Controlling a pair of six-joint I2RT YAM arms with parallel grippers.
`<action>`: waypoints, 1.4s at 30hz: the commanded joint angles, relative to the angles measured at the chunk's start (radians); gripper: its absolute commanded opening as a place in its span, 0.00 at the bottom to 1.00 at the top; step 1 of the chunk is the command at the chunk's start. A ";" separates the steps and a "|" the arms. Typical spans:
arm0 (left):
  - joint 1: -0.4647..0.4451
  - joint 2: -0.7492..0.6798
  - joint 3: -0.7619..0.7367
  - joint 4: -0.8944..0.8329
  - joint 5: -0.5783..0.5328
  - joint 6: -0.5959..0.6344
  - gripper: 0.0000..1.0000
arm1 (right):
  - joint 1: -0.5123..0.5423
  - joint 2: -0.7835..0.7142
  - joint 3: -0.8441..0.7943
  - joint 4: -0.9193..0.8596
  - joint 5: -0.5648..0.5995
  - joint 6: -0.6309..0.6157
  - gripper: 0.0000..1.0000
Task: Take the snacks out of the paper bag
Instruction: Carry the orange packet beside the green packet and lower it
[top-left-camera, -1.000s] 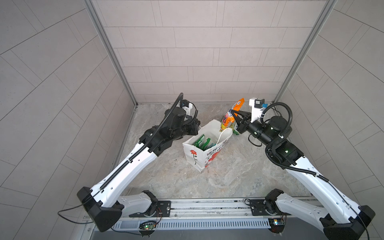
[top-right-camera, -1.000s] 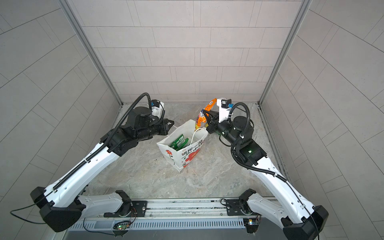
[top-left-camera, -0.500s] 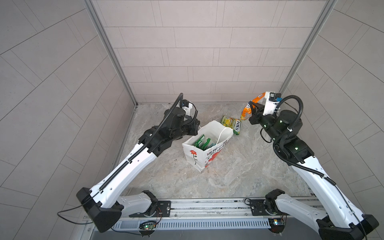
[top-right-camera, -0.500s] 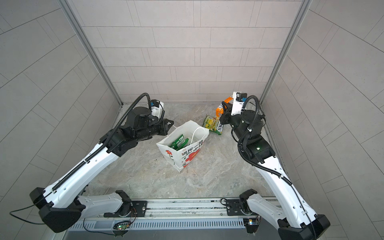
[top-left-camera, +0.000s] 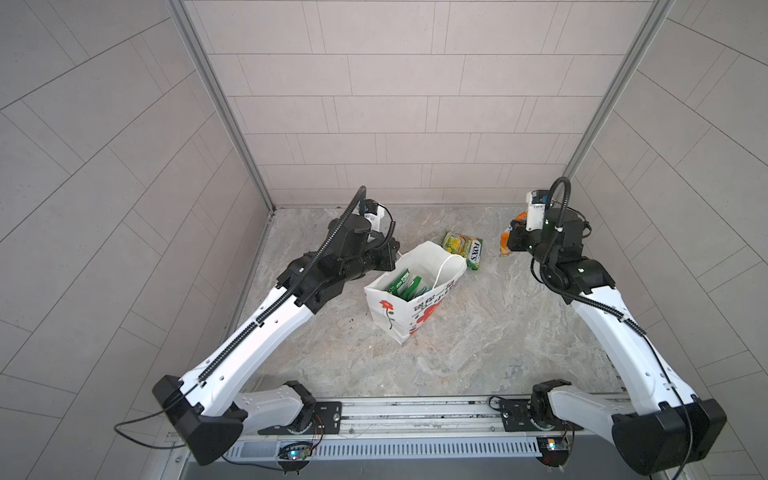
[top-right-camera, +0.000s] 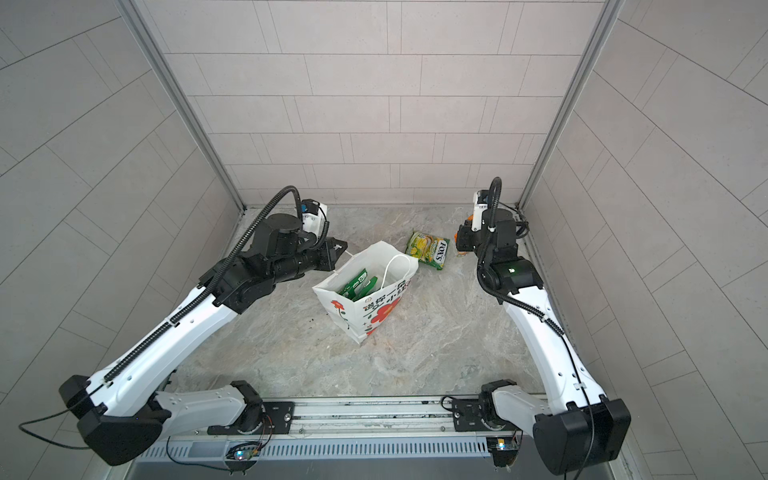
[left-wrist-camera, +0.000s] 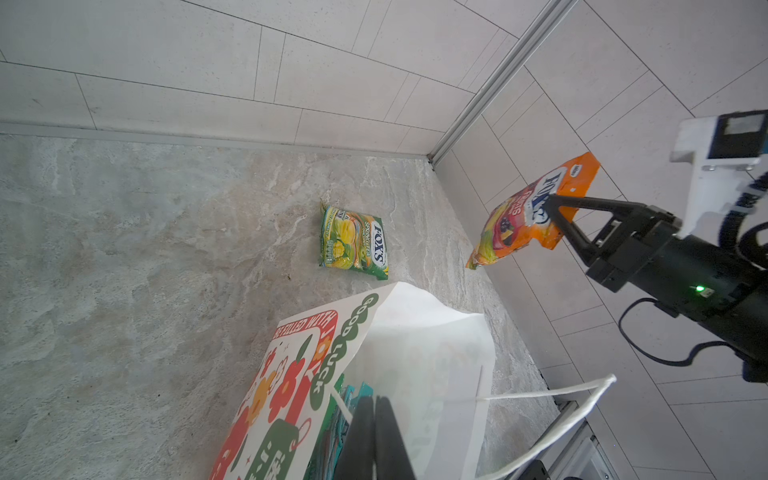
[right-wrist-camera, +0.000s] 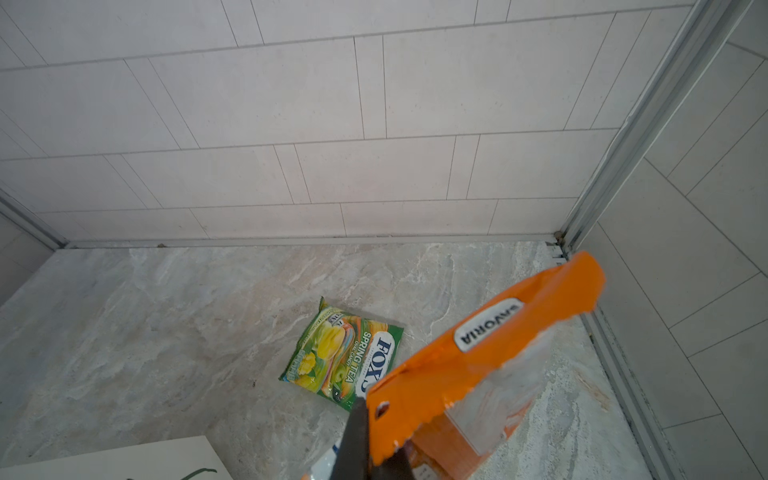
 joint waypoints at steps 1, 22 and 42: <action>-0.003 -0.031 0.012 0.010 -0.008 0.018 0.00 | -0.025 0.050 -0.001 -0.014 -0.051 -0.058 0.00; -0.004 -0.044 0.012 -0.005 -0.018 0.032 0.00 | -0.090 0.461 0.114 0.007 -0.255 -0.101 0.00; -0.003 -0.035 0.029 -0.017 -0.020 0.038 0.00 | -0.190 0.572 0.139 -0.155 -0.156 -0.214 0.00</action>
